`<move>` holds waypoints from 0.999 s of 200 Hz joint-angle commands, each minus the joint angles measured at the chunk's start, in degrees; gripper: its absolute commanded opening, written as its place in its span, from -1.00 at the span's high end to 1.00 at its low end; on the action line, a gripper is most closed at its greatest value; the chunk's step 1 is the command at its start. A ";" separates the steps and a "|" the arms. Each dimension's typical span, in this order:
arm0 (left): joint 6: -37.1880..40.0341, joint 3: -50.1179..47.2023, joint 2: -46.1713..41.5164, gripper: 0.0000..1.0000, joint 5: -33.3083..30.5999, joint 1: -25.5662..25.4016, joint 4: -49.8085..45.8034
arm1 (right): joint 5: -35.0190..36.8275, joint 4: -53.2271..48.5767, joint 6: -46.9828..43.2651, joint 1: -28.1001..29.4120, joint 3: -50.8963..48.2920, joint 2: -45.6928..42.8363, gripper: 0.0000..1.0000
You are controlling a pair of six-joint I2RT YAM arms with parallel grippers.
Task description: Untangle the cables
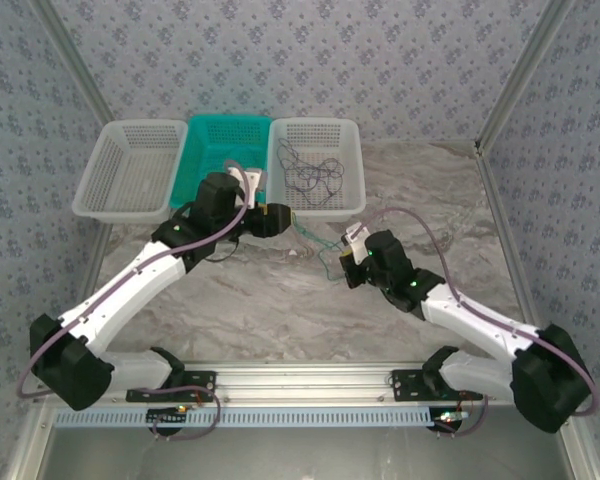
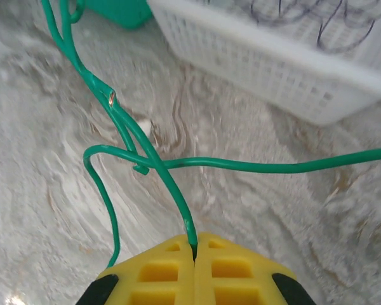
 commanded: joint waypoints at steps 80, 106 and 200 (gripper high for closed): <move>-15.15 -8.26 2.79 -0.48 15.22 -0.05 27.30 | -19.97 9.15 19.20 -8.95 2.21 -2.88 1.00; -18.45 -9.00 5.79 -0.48 15.17 -0.22 32.03 | -22.62 10.27 20.98 -8.69 2.89 -2.80 1.00; -24.67 -7.43 11.83 0.72 16.15 -1.18 40.19 | -22.55 11.68 23.91 -7.03 3.23 -1.68 1.00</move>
